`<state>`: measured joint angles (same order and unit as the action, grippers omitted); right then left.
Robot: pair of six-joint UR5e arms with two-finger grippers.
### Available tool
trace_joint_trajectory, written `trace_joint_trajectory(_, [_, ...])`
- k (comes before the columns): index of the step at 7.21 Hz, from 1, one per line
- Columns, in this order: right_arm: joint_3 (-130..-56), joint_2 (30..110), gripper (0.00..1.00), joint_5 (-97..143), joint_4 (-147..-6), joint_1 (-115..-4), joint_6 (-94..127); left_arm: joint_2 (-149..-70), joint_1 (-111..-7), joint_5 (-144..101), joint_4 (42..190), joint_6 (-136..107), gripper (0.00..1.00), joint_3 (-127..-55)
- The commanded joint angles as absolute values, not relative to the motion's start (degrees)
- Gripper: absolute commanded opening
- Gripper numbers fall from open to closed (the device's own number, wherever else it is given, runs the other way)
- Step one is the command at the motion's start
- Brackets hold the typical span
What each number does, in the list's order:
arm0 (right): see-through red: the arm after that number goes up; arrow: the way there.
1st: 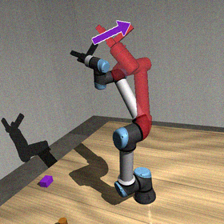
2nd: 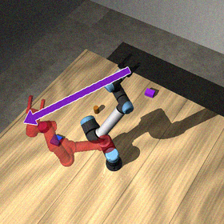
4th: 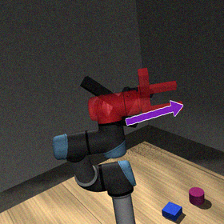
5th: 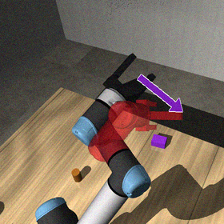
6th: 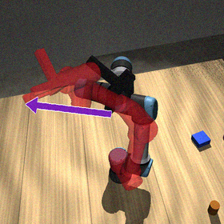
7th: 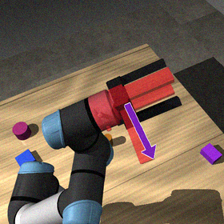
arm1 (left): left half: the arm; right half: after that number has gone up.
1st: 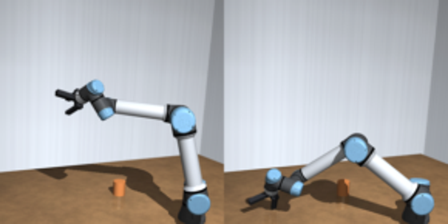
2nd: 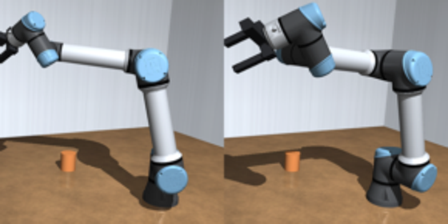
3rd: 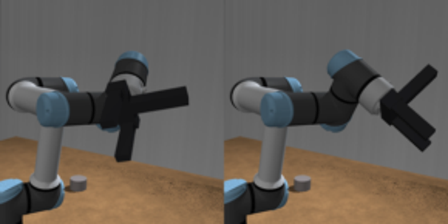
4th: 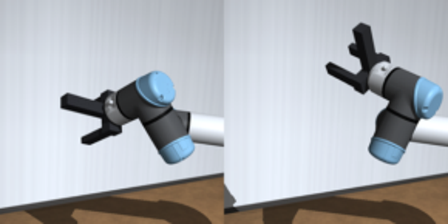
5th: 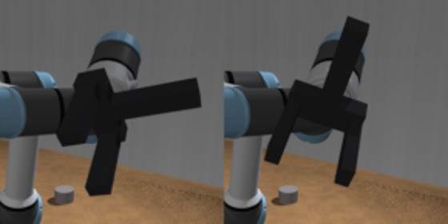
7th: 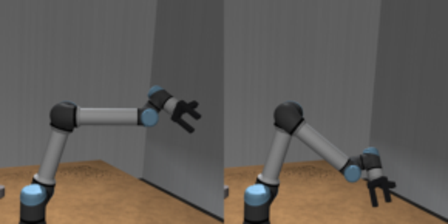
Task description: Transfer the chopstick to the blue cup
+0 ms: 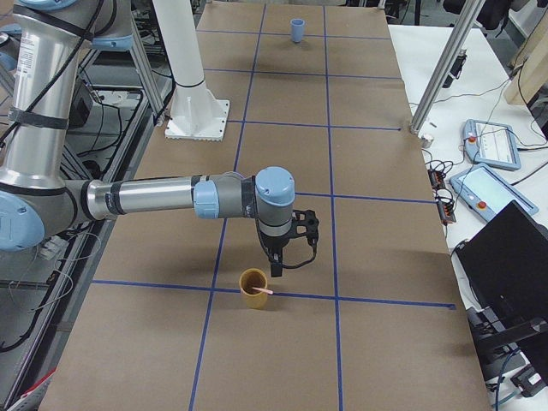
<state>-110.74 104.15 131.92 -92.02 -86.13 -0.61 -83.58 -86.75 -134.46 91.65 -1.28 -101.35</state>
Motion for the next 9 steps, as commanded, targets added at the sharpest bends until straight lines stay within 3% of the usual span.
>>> trace_joint_trajectory(1, [-110.74, 104.15, 1.00, 131.92, -92.02, -86.13, -0.62, -83.58, -86.75, -134.47, 92.37, -1.23, 0.98, -101.60])
trace_joint_trajectory(6, [-111.62, 103.80, 1.00, 132.18, -91.85, -86.31, -0.70, -83.76, -86.75, -134.56, 97.99, -1.23, 0.98, -102.04])
trace_joint_trajectory(9, [-112.50, 103.45, 1.00, 132.10, -88.63, -86.66, -1.05, -89.88, -86.75, -133.95, 100.78, -1.84, 0.98, -99.78])
